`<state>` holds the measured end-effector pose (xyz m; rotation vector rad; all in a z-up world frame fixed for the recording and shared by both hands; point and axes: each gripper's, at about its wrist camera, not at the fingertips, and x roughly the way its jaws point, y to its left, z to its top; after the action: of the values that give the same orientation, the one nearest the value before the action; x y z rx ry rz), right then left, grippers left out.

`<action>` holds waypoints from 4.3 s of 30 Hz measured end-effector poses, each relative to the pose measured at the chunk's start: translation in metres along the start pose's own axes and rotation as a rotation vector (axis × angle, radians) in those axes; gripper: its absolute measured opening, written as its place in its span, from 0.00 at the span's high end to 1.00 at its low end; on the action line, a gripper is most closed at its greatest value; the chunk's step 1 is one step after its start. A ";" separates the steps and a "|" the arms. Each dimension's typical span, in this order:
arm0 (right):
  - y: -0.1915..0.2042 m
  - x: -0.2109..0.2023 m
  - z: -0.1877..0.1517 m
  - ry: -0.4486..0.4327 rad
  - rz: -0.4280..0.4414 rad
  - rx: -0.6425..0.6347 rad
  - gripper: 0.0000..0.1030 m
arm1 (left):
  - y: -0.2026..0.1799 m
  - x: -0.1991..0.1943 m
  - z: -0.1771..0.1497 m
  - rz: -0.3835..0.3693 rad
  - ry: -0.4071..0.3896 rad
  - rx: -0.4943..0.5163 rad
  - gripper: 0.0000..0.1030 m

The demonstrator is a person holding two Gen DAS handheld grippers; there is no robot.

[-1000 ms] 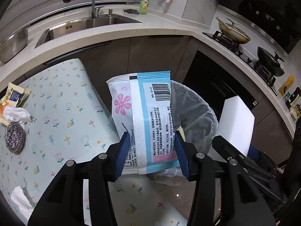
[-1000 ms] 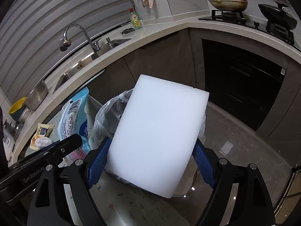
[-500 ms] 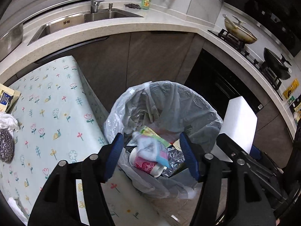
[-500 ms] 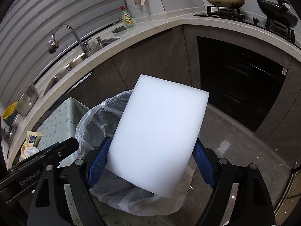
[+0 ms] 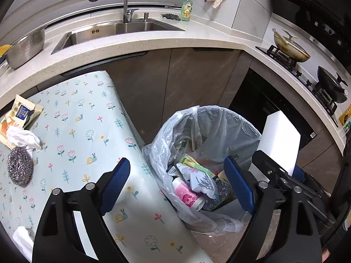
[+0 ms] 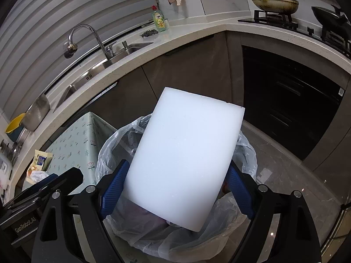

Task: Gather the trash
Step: 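Move both tools back over the table toward the white tissue, then grasp the white tissue with the left gripper while the right gripper grasps the steel scrubber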

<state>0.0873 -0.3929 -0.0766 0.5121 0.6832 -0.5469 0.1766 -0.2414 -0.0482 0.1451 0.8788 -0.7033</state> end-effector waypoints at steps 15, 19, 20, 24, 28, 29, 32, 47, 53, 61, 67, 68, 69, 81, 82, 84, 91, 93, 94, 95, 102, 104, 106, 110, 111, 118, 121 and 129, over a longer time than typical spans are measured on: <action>0.009 0.009 -0.003 0.034 -0.012 0.002 0.19 | 0.035 -0.027 -0.003 0.028 -0.037 -0.060 0.16; 0.015 0.004 -0.003 0.027 -0.012 -0.007 0.19 | 0.043 -0.031 -0.005 0.033 -0.037 -0.078 0.16; 0.017 0.002 -0.003 0.024 -0.011 -0.014 0.19 | 0.045 -0.033 -0.005 0.036 -0.038 -0.084 0.16; 0.025 -0.010 -0.003 0.010 0.000 -0.027 0.19 | 0.053 -0.044 -0.011 0.048 -0.046 -0.099 0.16; 0.036 -0.026 -0.006 -0.005 0.020 -0.043 0.19 | 0.064 -0.061 -0.019 0.074 -0.062 -0.120 0.12; 0.040 -0.031 -0.008 -0.008 0.026 -0.049 0.19 | 0.068 -0.066 -0.023 0.082 -0.064 -0.123 0.11; 0.053 -0.044 -0.015 -0.011 0.049 -0.070 0.19 | 0.081 -0.079 -0.033 0.109 -0.067 -0.140 0.09; 0.130 -0.101 -0.072 0.011 0.165 -0.199 0.19 | 0.157 -0.142 -0.103 0.231 -0.047 -0.269 0.07; 0.152 -0.113 -0.100 0.043 0.186 -0.226 0.19 | 0.178 -0.161 -0.129 0.256 -0.043 -0.305 0.07; 0.172 -0.124 -0.128 0.074 0.196 -0.263 0.19 | 0.191 -0.176 -0.147 0.270 -0.044 -0.328 0.07; 0.182 -0.125 -0.144 0.100 0.197 -0.290 0.19 | 0.197 -0.178 -0.157 0.276 -0.034 -0.337 0.07; 0.183 -0.125 -0.146 0.104 0.196 -0.294 0.19 | 0.197 -0.178 -0.159 0.277 -0.030 -0.339 0.07; 0.183 -0.125 -0.149 0.108 0.194 -0.300 0.19 | 0.198 -0.177 -0.161 0.277 -0.026 -0.341 0.07; 0.184 -0.109 -0.164 0.160 0.182 -0.315 0.19 | 0.209 -0.150 -0.177 0.247 0.049 -0.398 0.07; 0.184 -0.107 -0.164 0.163 0.181 -0.314 0.19 | 0.210 -0.146 -0.178 0.246 0.057 -0.400 0.07; 0.184 -0.102 -0.165 0.173 0.180 -0.313 0.19 | 0.212 -0.139 -0.180 0.237 0.073 -0.403 0.07; 0.183 -0.087 -0.170 0.207 0.171 -0.306 0.19 | 0.215 -0.115 -0.188 0.212 0.127 -0.410 0.14; 0.183 -0.083 -0.171 0.214 0.170 -0.307 0.18 | 0.213 -0.113 -0.187 0.229 0.120 -0.387 0.23; 0.184 -0.081 -0.172 0.217 0.170 -0.307 0.18 | 0.212 -0.113 -0.186 0.230 0.116 -0.373 0.28; 0.185 -0.079 -0.172 0.221 0.170 -0.308 0.18 | 0.211 -0.112 -0.185 0.234 0.113 -0.356 0.40; 0.202 -0.072 -0.175 0.232 0.190 -0.340 0.18 | 0.220 -0.111 -0.177 0.176 0.114 -0.362 0.93; 0.210 -0.070 -0.173 0.231 0.199 -0.350 0.18 | 0.226 -0.114 -0.174 0.178 0.103 -0.370 0.94; 0.218 -0.067 -0.171 0.228 0.207 -0.363 0.18 | 0.232 -0.117 -0.168 0.182 0.087 -0.376 0.94; 0.240 -0.057 -0.165 0.219 0.227 -0.388 0.18 | 0.250 -0.129 -0.152 0.198 0.045 -0.391 0.95; 0.246 -0.055 -0.164 0.214 0.232 -0.394 0.18 | 0.256 -0.132 -0.147 0.208 0.031 -0.393 0.95; 0.298 -0.022 -0.149 0.195 0.255 -0.454 0.18 | 0.292 -0.140 -0.113 0.253 -0.034 -0.414 0.95; 0.320 -0.005 -0.142 0.194 0.263 -0.477 0.18 | 0.306 -0.136 -0.099 0.267 -0.049 -0.417 0.94; 0.369 0.046 -0.137 0.206 0.259 -0.531 0.18 | 0.334 -0.116 -0.077 0.272 -0.058 -0.426 0.94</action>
<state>0.2847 -0.0503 -0.1046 0.1522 0.9061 -0.0573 0.2829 0.1042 -0.0653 -0.1343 0.9140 -0.2558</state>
